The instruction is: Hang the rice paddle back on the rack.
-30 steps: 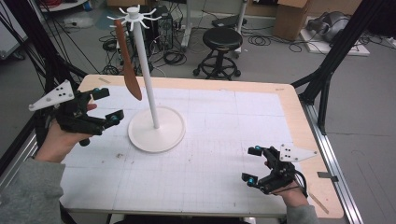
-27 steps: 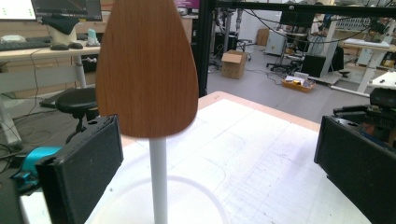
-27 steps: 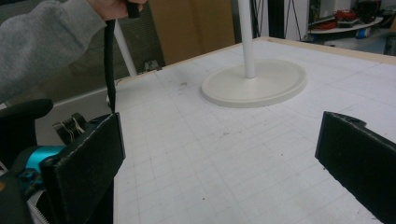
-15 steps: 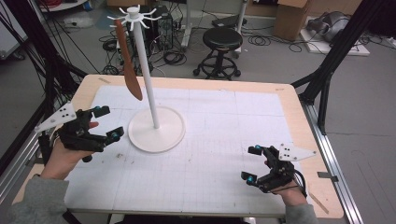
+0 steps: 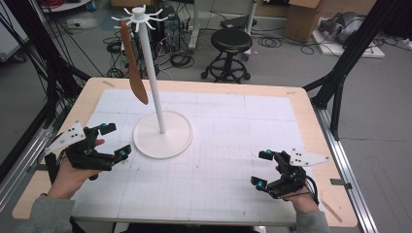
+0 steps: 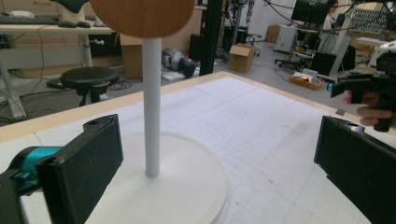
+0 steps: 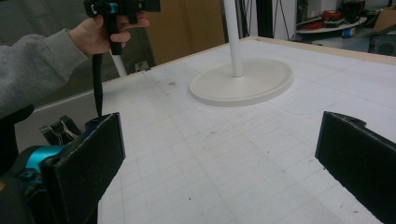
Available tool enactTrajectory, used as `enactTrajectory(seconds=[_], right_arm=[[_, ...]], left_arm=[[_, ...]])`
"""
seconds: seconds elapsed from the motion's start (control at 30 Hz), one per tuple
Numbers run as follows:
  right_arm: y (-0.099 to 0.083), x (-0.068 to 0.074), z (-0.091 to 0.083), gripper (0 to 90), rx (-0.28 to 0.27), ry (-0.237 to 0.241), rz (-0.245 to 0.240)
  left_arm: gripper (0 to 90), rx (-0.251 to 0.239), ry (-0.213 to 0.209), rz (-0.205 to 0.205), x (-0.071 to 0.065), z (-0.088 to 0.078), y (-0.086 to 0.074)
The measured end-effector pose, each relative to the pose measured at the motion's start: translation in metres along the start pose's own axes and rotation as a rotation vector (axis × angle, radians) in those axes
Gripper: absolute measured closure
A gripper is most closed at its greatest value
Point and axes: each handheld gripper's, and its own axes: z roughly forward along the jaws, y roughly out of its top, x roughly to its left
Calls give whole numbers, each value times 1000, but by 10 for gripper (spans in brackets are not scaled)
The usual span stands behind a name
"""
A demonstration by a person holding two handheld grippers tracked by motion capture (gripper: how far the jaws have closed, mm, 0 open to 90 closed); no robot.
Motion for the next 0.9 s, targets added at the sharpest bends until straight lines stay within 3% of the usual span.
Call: enactTrajectory(seconds=[0.37,0.9], right_arm=[[0,-1,0,0,-1,-12,-6],[-1,0,1,0,14,-23,-12]], left_arm=[[17,-6,-8,-11,-5,-4,-12],[17,6,13,-32,-2,-6,-29]])
